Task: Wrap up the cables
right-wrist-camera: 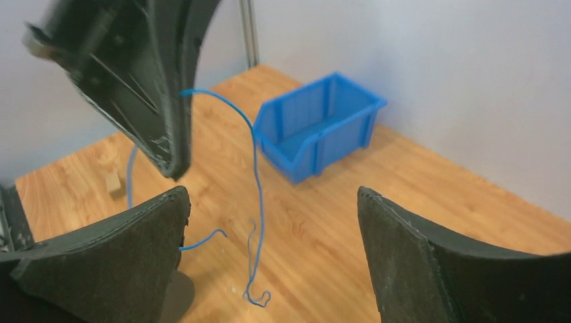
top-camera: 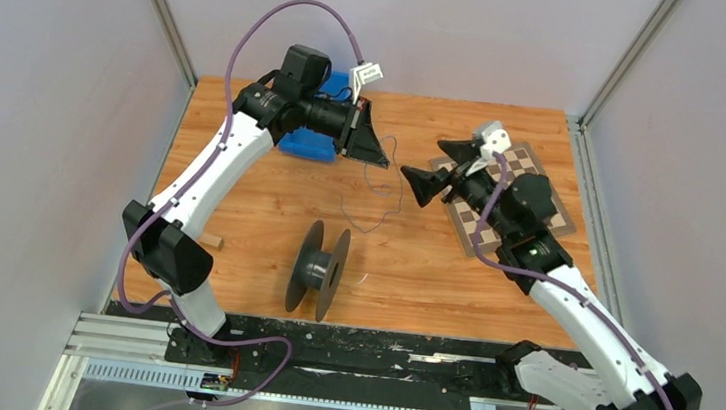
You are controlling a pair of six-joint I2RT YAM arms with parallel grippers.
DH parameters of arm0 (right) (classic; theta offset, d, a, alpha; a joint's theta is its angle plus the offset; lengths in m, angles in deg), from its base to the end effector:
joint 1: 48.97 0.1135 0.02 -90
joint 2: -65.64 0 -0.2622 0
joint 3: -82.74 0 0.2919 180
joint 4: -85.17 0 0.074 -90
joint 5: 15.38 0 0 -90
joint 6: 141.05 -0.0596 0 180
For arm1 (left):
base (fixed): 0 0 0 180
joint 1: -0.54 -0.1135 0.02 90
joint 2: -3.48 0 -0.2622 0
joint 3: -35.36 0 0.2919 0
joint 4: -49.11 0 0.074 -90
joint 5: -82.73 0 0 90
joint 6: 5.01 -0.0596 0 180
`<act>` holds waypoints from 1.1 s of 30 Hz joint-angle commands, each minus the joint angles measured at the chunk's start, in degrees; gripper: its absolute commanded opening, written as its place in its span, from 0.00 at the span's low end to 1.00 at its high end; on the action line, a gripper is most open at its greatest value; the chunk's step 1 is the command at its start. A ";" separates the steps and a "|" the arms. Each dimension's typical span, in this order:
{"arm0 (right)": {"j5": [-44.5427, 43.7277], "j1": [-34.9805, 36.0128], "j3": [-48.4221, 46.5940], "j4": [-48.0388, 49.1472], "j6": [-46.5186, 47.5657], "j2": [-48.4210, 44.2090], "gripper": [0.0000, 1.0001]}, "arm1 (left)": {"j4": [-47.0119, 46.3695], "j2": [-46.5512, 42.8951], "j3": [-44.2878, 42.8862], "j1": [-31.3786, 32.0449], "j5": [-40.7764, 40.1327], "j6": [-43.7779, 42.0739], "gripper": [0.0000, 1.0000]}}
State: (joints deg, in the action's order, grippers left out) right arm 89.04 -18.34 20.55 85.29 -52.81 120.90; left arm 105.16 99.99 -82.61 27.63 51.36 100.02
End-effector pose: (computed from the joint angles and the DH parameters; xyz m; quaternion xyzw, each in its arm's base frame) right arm 0.2429 0.1611 0.3803 -0.2549 0.6129 0.2871 0.6906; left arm 0.3399 -0.2310 0.4212 0.3075 0.7438 -0.5502 0.2225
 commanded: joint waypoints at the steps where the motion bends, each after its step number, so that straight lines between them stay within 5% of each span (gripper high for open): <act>1: 6.73 0.13 1.79 3.95 0.88 4.68 0.95 | 5.13 -2.64 1.28 0.84 0.48 -6.33 0.00; 11: 10.14 0.13 2.66 9.58 -1.60 12.09 0.90 | 5.40 -4.44 5.41 1.71 2.79 -8.84 0.00; 14: 9.61 0.13 3.38 12.50 -3.50 14.42 0.79 | 5.43 -4.32 6.50 1.72 3.50 -8.71 0.00; 16: 9.64 0.13 3.60 15.22 -4.87 16.24 0.61 | 5.15 -4.74 7.59 1.68 3.23 -8.48 0.05; 19: 6.82 0.06 2.71 14.69 -6.13 17.06 0.06 | 5.12 -5.84 9.00 1.67 0.30 -7.39 0.27; 20: 5.68 0.09 2.43 13.41 -6.77 16.71 0.01 | 6.24 -6.36 9.04 1.72 -3.62 -7.03 0.37; 25: -5.66 -0.77 2.24 6.06 -9.90 12.68 0.00 | 11.74 -10.49 10.99 1.65 -21.58 -2.38 0.62; 33: -7.62 -1.97 5.43 3.64 -11.41 8.43 0.00 | 19.87 -22.48 19.56 1.72 -42.23 4.32 0.72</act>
State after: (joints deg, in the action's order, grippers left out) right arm 84.10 -20.20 24.44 89.20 -62.23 132.16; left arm 119.58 82.72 -64.99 29.07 21.43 99.71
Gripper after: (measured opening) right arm 0.004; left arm 0.712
